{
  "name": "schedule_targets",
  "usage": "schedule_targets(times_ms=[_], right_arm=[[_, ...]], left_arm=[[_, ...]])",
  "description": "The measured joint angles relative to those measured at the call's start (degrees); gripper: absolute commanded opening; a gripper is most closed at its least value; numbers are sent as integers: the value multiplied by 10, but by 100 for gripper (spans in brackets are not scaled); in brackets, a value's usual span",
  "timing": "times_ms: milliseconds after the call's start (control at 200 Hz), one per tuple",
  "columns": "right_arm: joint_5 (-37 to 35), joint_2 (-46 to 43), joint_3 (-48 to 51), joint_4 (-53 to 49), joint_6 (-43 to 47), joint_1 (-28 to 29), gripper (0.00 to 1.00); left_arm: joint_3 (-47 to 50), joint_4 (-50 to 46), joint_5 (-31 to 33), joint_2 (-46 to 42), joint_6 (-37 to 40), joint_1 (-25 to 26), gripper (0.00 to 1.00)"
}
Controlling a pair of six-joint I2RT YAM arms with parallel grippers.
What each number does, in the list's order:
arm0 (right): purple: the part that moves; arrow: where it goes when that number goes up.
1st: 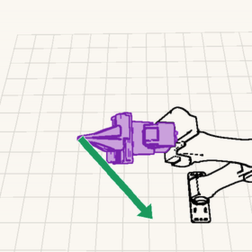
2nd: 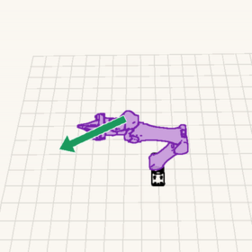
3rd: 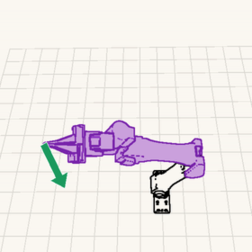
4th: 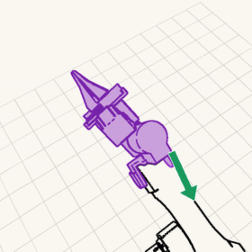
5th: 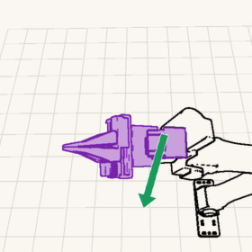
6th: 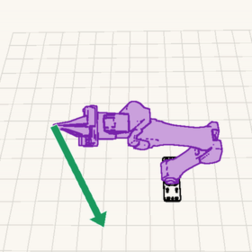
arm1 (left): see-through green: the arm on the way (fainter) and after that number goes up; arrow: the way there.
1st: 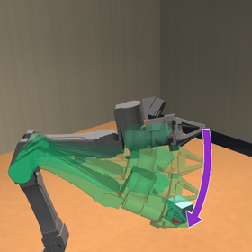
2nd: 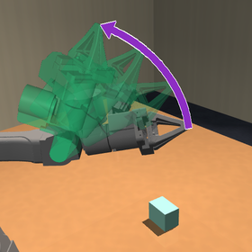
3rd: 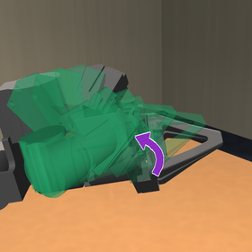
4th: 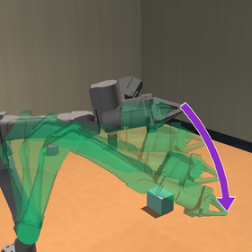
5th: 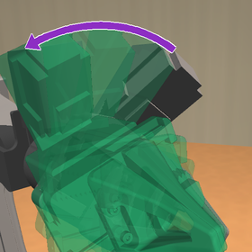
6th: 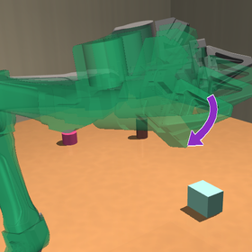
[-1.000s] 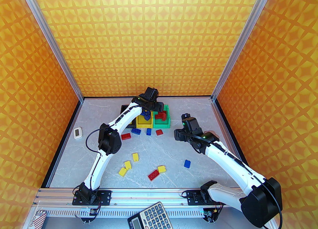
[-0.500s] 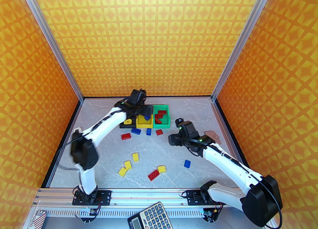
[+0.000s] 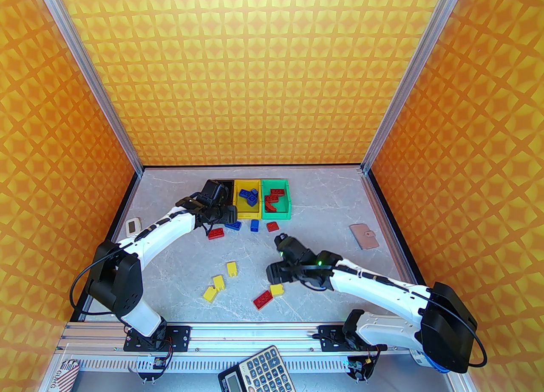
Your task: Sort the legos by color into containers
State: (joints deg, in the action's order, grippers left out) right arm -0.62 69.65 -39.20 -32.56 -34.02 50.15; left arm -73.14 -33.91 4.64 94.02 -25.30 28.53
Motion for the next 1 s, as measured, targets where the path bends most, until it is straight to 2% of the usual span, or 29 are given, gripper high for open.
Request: schedule_targets(times_ms=[255, 795, 1000], right_arm=[[-15, 15, 9, 0, -55, 46, 78], [-26, 73, 7, 7, -93, 71, 61], [-27, 80, 2, 9, -93, 72, 46]], left_arm=[[0, 15, 2, 0, 0, 0, 78], [4, 16, 2, -8, 1, 0, 78], [11, 16, 2, -9, 1, 0, 78]])
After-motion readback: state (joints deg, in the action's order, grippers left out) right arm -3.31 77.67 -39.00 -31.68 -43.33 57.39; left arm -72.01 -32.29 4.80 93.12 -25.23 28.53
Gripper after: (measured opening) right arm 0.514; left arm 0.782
